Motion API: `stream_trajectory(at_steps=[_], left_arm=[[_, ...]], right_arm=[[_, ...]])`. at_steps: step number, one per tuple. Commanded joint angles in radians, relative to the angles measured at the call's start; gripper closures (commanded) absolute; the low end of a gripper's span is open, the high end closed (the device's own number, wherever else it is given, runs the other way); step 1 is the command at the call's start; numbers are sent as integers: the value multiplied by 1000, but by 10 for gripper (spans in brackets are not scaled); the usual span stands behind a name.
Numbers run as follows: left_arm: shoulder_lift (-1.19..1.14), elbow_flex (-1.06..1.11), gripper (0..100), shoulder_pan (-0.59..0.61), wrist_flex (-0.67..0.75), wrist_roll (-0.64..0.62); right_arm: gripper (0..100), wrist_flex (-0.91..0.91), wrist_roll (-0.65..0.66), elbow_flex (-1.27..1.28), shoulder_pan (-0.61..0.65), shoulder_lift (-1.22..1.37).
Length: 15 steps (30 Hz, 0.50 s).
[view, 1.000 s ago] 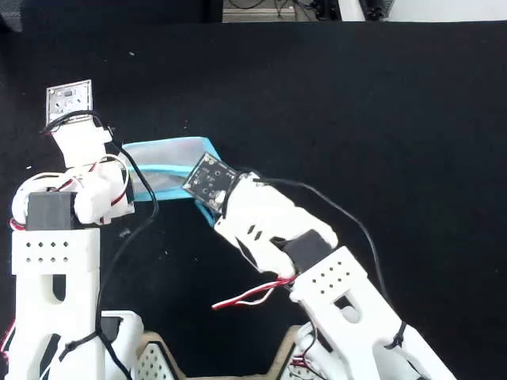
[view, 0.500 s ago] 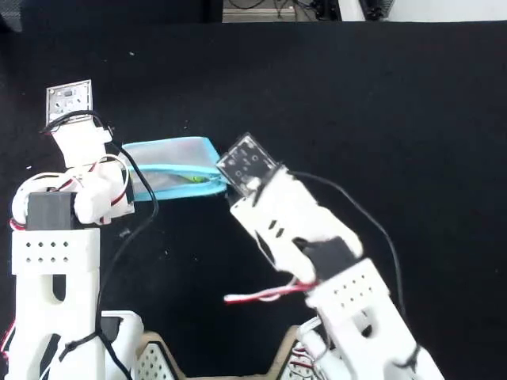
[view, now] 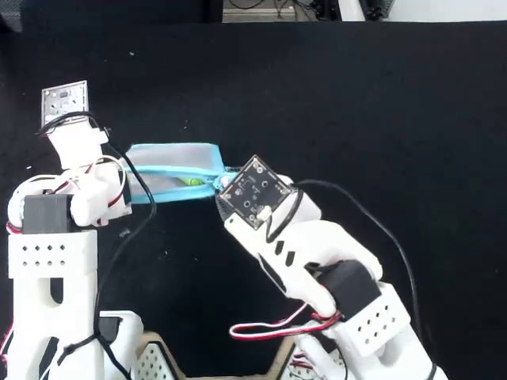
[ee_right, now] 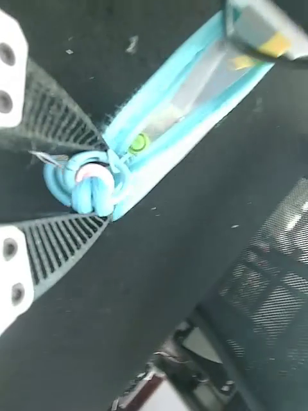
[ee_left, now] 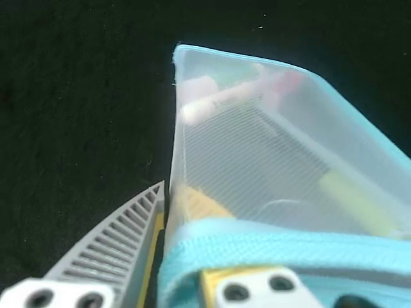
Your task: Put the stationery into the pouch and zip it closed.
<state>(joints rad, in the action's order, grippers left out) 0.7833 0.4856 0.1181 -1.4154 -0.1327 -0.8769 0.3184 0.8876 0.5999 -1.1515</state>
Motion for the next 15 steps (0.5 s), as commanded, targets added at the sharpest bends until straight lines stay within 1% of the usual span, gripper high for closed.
stream_trajectory(at_steps=[1,4,7,13,15], left_arm=[[-5,-25,968,2,-5,6],[-5,-24,968,-1,-3,6],[-5,-25,968,5,-3,6],[-5,-28,968,8,2,6],[-3,-45,968,33,0,5]], right_arm=[[988,-2,-11,-107,43,-31],[988,-5,-11,-130,68,-31],[988,-51,-5,-140,64,-33],[988,-267,-3,-223,68,-35],[988,-307,-3,-265,68,-35]])
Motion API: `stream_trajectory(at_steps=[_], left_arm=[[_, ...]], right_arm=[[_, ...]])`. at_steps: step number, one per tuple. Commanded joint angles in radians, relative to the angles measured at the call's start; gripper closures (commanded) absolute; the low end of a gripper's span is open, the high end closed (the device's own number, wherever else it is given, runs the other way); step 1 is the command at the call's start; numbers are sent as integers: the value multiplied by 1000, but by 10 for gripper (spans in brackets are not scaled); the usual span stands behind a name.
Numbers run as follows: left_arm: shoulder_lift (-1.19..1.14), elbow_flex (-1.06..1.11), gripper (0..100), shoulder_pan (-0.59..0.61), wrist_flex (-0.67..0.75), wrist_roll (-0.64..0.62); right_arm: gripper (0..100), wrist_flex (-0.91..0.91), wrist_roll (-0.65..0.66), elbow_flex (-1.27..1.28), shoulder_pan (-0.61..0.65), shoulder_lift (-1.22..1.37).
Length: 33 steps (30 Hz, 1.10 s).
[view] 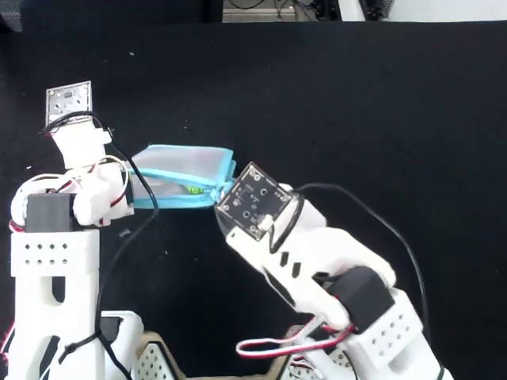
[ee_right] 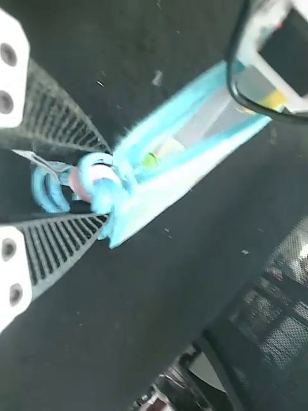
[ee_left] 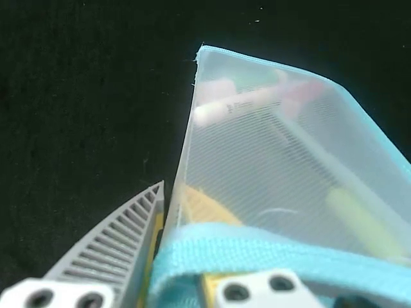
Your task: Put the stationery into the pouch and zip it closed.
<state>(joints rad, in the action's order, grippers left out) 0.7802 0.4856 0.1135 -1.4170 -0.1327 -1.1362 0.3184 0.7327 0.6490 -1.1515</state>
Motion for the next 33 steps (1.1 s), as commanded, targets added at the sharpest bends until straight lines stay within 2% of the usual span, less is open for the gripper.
stream_trajectory(at_steps=[1,8,15,21,24,33], left_arm=[[0,-58,968,50,0,5],[0,-140,968,82,6,6],[-2,-226,965,-21,8,11],[-2,-245,964,-48,6,132],[-2,-248,963,-50,11,141],[-2,-260,848,-50,72,140]], right_arm=[[988,-51,-3,-120,18,-33],[988,-20,-3,-105,48,7],[988,-34,-3,-194,49,127],[988,-147,-5,-334,52,140],[988,-153,-11,-334,52,180],[988,-147,-5,-338,48,240]])
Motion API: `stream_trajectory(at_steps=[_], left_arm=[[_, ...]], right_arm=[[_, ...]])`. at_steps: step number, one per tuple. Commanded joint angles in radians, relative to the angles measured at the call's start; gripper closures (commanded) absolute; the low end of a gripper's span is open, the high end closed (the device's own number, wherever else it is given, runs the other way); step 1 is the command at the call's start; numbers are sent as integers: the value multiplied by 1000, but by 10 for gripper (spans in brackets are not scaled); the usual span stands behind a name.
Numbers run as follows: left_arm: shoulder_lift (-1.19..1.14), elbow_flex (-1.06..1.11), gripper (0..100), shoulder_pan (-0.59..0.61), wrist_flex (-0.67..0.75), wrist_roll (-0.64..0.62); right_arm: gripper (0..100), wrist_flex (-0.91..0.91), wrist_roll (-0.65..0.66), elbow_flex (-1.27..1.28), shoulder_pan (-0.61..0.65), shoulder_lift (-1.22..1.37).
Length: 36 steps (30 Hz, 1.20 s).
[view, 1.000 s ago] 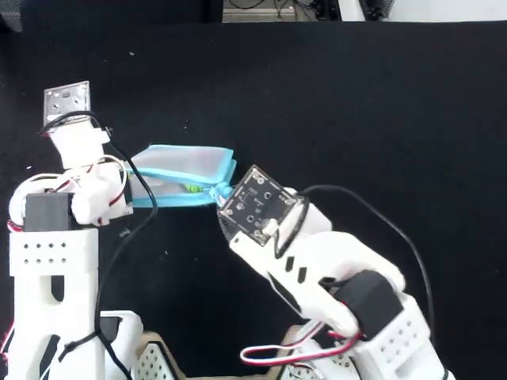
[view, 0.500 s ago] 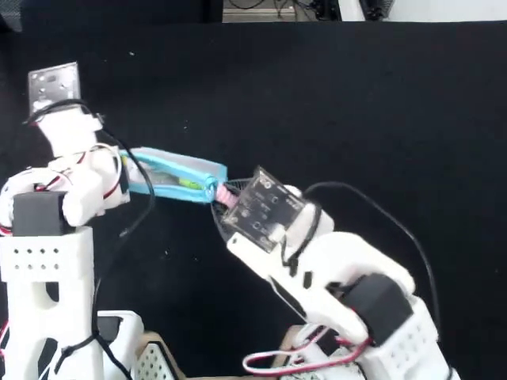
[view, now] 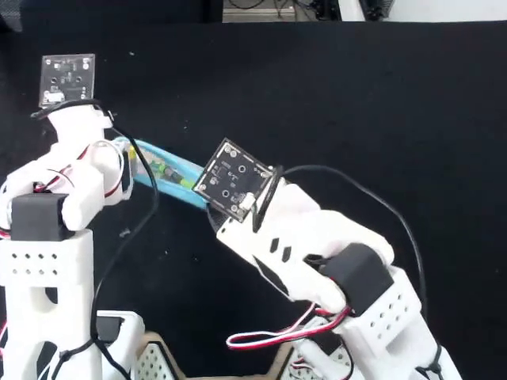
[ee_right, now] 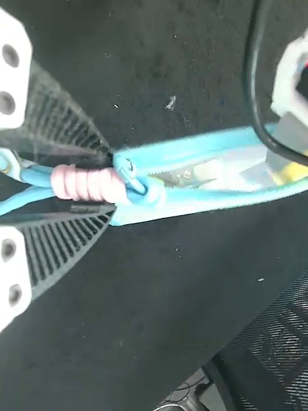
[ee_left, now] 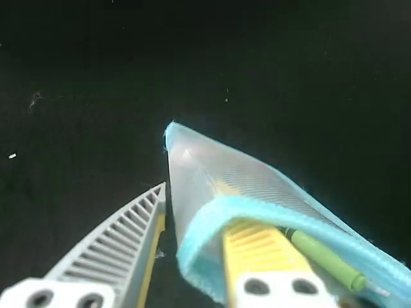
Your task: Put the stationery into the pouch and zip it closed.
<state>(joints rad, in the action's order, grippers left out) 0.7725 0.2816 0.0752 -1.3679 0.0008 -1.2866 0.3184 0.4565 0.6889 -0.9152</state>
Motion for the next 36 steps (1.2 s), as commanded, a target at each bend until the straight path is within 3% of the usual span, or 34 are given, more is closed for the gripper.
stream_trajectory(at_steps=[1,21,28,32,36], left_arm=[[6,-56,848,-8,23,6],[8,-231,843,-7,101,6],[123,-305,843,-7,-181,28],[262,-282,845,-16,-315,169],[382,-134,845,-18,-339,247]], right_arm=[[988,3,-5,-62,8,4],[988,124,-11,-53,6,85],[988,152,-11,-56,6,97],[988,176,-11,-74,6,97],[988,180,-12,-119,6,101]])
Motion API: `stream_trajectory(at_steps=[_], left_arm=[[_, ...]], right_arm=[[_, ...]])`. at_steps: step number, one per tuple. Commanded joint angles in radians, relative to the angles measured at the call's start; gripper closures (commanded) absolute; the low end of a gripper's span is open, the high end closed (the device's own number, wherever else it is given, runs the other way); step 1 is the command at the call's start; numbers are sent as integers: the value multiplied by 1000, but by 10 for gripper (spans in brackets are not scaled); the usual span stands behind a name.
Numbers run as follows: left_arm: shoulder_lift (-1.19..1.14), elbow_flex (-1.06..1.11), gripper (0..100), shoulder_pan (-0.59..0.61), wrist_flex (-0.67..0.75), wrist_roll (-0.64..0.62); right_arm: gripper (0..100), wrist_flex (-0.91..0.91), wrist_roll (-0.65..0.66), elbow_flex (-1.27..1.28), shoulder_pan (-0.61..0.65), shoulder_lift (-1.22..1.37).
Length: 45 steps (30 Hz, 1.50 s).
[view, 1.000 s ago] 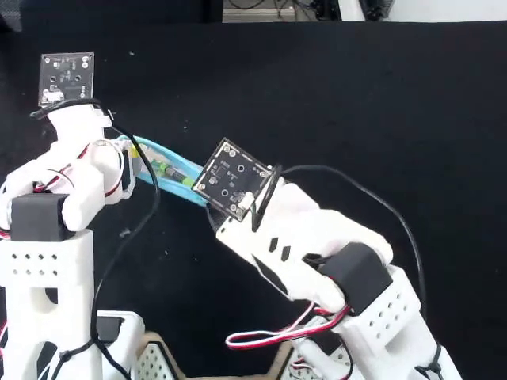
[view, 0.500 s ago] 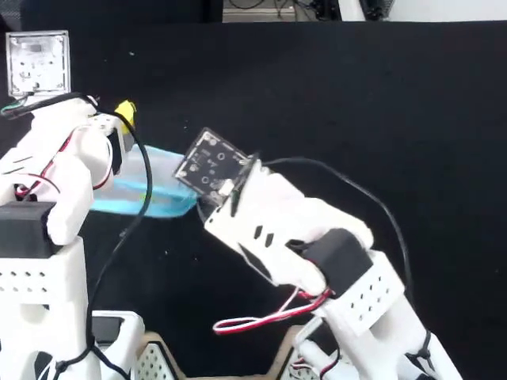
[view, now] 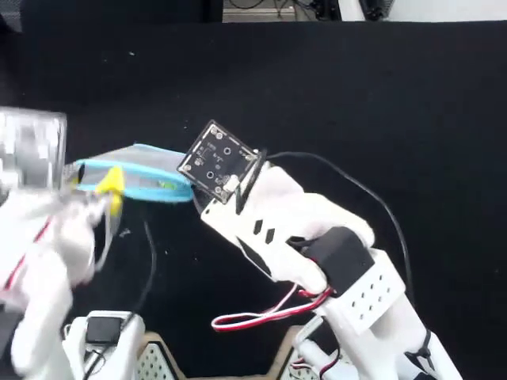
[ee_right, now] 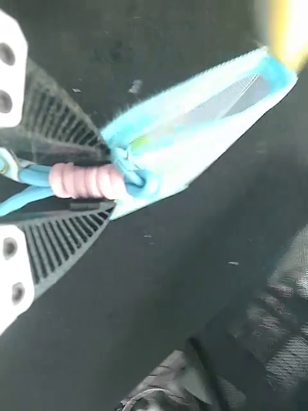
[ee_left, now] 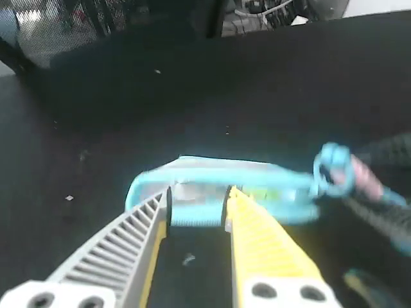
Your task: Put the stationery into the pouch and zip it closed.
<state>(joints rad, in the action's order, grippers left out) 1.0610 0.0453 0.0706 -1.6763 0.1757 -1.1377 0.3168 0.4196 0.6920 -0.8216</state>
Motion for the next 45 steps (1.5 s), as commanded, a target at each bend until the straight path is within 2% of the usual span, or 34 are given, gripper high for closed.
stream_trajectory(at_steps=[1,5,8,14,18,26,30,36,42,45], left_arm=[[118,137,844,-16,-41,87],[186,259,844,-136,-46,92],[198,378,844,-183,49,41],[206,685,844,-47,393,-78],[207,769,844,36,562,-152],[207,762,844,19,674,-224],[207,766,844,-36,743,-224],[207,786,844,-84,740,-222],[207,665,838,-91,473,-219],[207,613,782,-93,336,-218]], right_arm=[[988,32,-11,-93,3,13],[988,21,-11,-162,3,94],[988,-28,-11,-223,8,150],[988,-169,-11,-323,12,125],[988,-247,-11,-312,18,67],[988,-273,-11,-234,138,-70],[988,-269,-5,-197,141,-87],[988,-255,-3,-186,140,-87],[988,-153,-9,-170,92,-85],[988,-117,-5,-137,54,-85]])
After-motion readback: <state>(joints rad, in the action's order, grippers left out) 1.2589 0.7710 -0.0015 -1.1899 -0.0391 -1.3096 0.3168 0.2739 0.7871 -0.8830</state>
